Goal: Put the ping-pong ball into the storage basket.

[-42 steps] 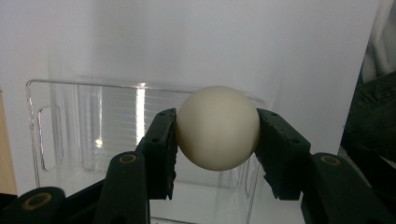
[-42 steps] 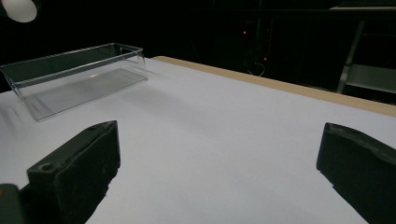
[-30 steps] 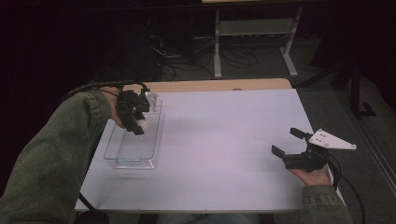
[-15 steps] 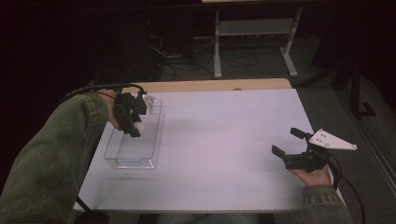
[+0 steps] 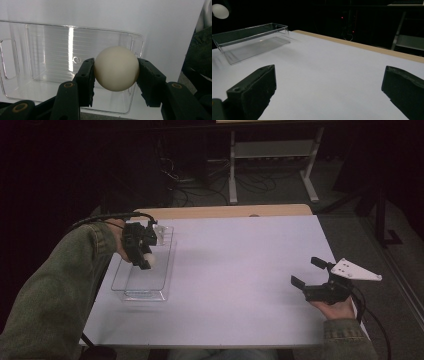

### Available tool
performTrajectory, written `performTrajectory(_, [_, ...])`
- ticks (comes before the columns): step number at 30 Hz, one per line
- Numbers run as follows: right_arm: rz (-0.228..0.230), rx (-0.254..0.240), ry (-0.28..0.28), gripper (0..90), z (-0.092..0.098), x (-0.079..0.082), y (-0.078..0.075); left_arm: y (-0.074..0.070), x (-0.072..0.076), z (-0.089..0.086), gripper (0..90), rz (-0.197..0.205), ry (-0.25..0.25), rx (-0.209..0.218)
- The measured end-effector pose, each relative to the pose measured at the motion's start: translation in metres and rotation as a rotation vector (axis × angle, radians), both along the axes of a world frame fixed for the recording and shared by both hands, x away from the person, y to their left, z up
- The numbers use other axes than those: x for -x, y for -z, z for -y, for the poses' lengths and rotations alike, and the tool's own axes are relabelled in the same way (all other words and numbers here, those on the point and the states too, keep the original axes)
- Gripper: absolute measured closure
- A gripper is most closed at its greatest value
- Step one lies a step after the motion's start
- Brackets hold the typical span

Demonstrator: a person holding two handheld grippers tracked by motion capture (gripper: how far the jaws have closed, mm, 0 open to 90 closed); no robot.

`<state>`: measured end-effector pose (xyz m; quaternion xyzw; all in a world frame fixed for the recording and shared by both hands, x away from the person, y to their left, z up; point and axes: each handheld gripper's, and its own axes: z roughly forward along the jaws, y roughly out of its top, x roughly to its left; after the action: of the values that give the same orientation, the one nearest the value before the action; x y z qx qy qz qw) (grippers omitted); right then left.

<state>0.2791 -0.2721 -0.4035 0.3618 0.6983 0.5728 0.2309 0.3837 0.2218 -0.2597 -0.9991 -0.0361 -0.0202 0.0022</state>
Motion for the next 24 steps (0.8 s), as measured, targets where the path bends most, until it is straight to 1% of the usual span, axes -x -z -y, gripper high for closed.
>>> performTrajectory(6, [-0.002,0.001,0.0,0.0,0.0,0.0,0.0,0.005,0.001,0.0,50.9,-0.004,0.012,0.003])
performTrajectory(10, [0.001,0.001,0.0,0.0,0.0,0.0,0.0,0.01,0.001,0.0,50.9,-0.011,0.011,0.003])
performTrajectory(17, [0.002,0.001,0.001,0.0,0.0,0.0,0.0,0.016,0.001,-0.001,50.9,-0.017,0.015,0.016])
performTrajectory(24, [0.0,0.001,0.001,0.0,0.0,0.0,0.0,0.025,0.002,-0.003,50.9,-0.023,0.014,0.01])
